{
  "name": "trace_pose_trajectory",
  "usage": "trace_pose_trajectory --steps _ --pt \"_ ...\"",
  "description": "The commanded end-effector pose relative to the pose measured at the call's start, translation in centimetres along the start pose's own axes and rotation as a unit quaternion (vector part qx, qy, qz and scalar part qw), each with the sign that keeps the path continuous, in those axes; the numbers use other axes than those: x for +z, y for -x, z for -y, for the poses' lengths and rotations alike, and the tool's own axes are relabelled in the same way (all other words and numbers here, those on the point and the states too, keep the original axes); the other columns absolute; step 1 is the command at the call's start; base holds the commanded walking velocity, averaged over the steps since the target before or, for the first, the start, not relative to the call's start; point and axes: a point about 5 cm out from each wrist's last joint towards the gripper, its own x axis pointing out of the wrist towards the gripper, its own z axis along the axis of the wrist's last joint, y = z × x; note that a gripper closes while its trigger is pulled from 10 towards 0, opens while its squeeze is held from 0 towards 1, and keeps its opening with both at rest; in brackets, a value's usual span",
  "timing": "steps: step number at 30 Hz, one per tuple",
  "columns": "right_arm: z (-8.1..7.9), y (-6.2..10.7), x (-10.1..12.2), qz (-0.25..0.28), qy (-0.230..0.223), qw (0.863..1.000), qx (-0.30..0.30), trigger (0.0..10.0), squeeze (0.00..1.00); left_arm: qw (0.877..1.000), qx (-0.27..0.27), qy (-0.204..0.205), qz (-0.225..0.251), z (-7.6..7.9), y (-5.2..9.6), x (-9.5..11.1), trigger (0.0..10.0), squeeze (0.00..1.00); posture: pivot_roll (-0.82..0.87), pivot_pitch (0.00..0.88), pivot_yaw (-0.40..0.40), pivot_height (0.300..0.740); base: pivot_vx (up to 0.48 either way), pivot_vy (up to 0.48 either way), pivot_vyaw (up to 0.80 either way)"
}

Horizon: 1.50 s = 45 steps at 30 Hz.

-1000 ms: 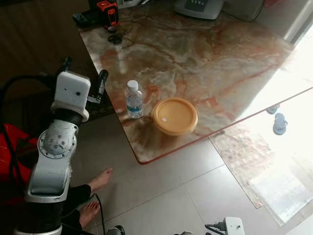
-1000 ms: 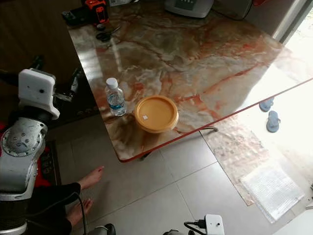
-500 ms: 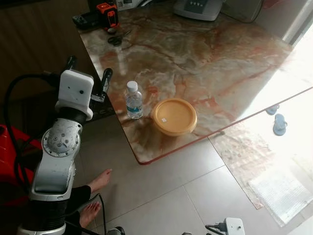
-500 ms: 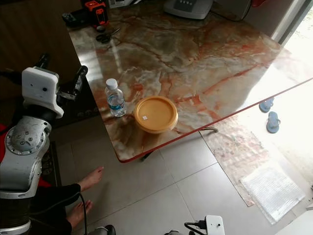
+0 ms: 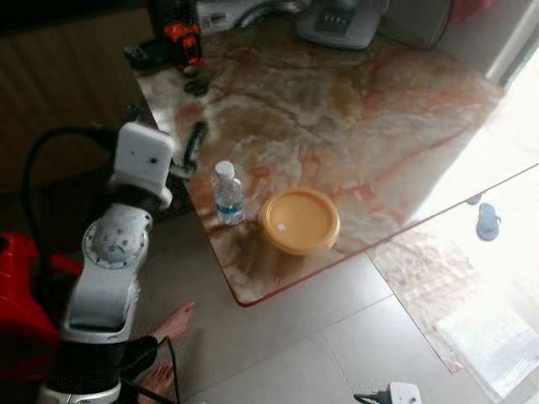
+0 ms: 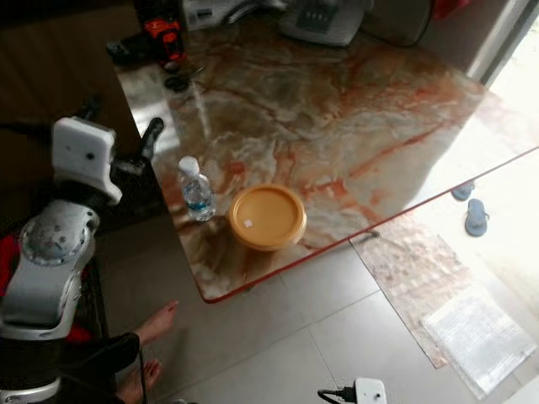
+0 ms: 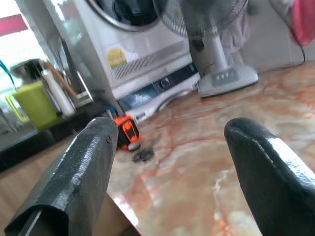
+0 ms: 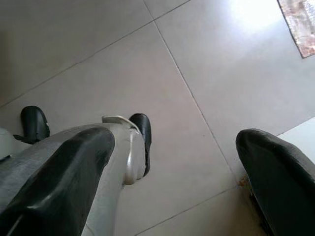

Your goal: Restocking fridge

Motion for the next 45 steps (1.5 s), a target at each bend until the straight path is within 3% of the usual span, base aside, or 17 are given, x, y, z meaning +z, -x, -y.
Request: trace_pose_trajectory --steps 1,7,9,11,15,17,22,25,30,31,33,35,40,43,45 --pt "-0.1 0.2 -0.8 -0.013 -0.008 1.000 -0.002 10.0 0.00 1.000 -0.001 -0.003 -0.003 -0.2 0.3 -0.1 10.0 0.00 -0.07 0.184 -0.035 0.740 0.270 0.000 0.00" --pt "-0.1 0.2 -0.8 -0.011 -0.007 1.000 -0.001 10.0 0.00 1.000 -0.023 0.020 0.005 0.3 0.3 0.3 10.0 0.00 -0.06 0.194 -0.036 0.740 0.045 0.000 0.00" --pt "-0.1 0.2 -0.8 -0.011 -0.006 1.000 -0.001 10.0 0.00 0.997 -0.056 0.055 0.013 1.0 0.3 1.1 10.0 0.00 -0.06 0.196 -0.037 0.740 0.000 0.000 0.00" --pt "-0.1 0.2 -0.8 -0.012 -0.004 1.000 0.000 10.0 0.00 0.996 -0.070 0.060 0.015 1.3 0.2 1.4 10.0 0.00 -0.06 0.197 -0.038 0.740 0.000 0.000 0.00" --pt "-0.1 0.1 -0.7 -0.011 -0.004 1.000 0.002 10.0 0.00 0.984 -0.133 0.120 0.007 2.4 -0.1 3.1 10.0 0.00 -0.05 0.198 -0.038 0.740 0.000 0.000 0.00" --pt "-0.1 0.1 -0.7 -0.012 -0.003 1.000 0.002 10.0 0.00 0.979 -0.158 0.127 -0.001 2.7 -0.2 3.4 10.0 0.00 -0.04 0.197 -0.038 0.740 0.000 0.000 0.00" --pt "-0.1 0.1 -0.7 -0.013 0.000 1.000 0.003 10.0 0.00 0.961 -0.204 0.175 -0.059 3.2 -0.5 3.8 10.0 0.00 -0.03 0.191 -0.036 0.740 0.000 0.000 0.00" --pt "-0.1 0.1 -0.7 -0.014 0.002 1.000 0.004 10.0 0.00 0.949 -0.189 0.188 -0.167 2.7 -1.0 2.2 10.0 0.00 -0.02 0.185 -0.035 0.740 0.000 0.000 0.00" --pt "-0.1 0.1 -0.6 -0.017 0.007 1.000 0.007 10.0 0.00 0.934 -0.161 0.179 -0.262 2.0 -1.1 0.3 10.0 0.00 -0.01 0.170 -0.033 0.740 0.000 0.000 0.00" --pt "-0.1 0.1 -0.7 -0.017 0.007 1.000 0.007 10.0 0.00 0.924 -0.162 0.195 -0.286 2.0 -1.1 0.2 10.0 0.00 -0.01 0.164 -0.031 0.740 0.000 0.000 0.00" --pt "-0.1 0.1 -0.7 -0.017 0.007 1.000 0.006 10.0 0.00 0.921 -0.162 0.200 -0.291 2.0 -1.2 0.3 10.0 0.00 -0.01 0.160 -0.030 0.740 0.000 0.000 0.00" --pt "-0.1 0.1 -0.7 -0.017 0.005 1.000 0.005 10.0 0.00 0.923 -0.170 0.194 -0.284 1.7 -2.4 1.4 10.0 0.00 -0.01 0.153 -0.030 0.740 0.000 0.000 0.00" --pt "-0.1 0.1 -0.7 -0.016 0.004 1.000 0.004 10.0 0.00 0.929 -0.175 0.182 -0.269 1.4 -3.5 2.8 10.0 0.00 -0.01 0.147 -0.028 0.740 0.000 0.000 0.00" --pt "-0.1 0.1 -0.7 -0.016 0.003 1.000 0.004 10.0 0.00 0.922 -0.173 0.184 -0.293 1.2 -3.4 2.8 10.0 0.00 0.00 0.151 -0.028 0.740 0.000 0.000 0.00" --pt "-0.2 0.1 -0.7 -0.016 0.002 1.000 0.005 10.0 0.00 0.910 -0.174 0.189 -0.324 1.1 -3.1 2.5 10.0 0.00 0.00 0.153 -0.028 0.740 0.000 0.000 0.00"
